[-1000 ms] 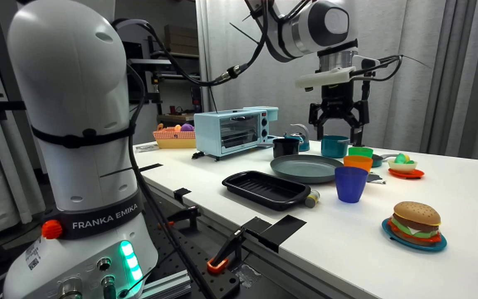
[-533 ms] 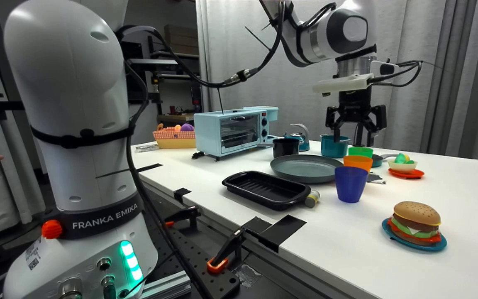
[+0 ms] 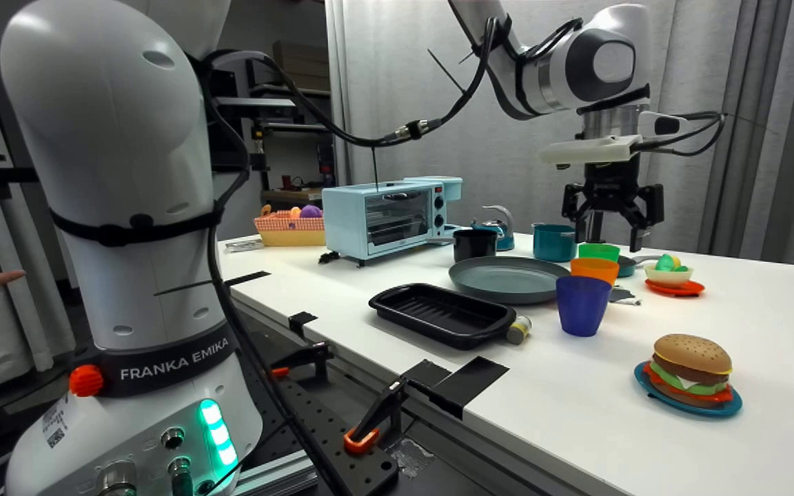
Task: Pour the contents from the orange cup onto the gray plate
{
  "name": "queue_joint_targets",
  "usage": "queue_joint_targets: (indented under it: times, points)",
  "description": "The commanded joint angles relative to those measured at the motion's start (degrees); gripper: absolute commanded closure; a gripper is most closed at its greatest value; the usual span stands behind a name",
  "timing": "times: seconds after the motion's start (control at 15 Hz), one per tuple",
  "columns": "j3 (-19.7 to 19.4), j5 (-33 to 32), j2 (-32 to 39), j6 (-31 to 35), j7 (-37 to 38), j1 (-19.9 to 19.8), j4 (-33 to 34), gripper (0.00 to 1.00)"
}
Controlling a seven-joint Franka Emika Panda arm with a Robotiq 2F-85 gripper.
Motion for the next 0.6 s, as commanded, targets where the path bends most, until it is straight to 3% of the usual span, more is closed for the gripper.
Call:
queue_joint_targets:
  times: [0.0,0.53]
  points:
    - [0.5,1.0,3.4,-0.8,1.1,-0.9,4.5,0.0]
    - [0.4,0.9,7.3,-1.2,0.8,-2.7,8.2,0.0]
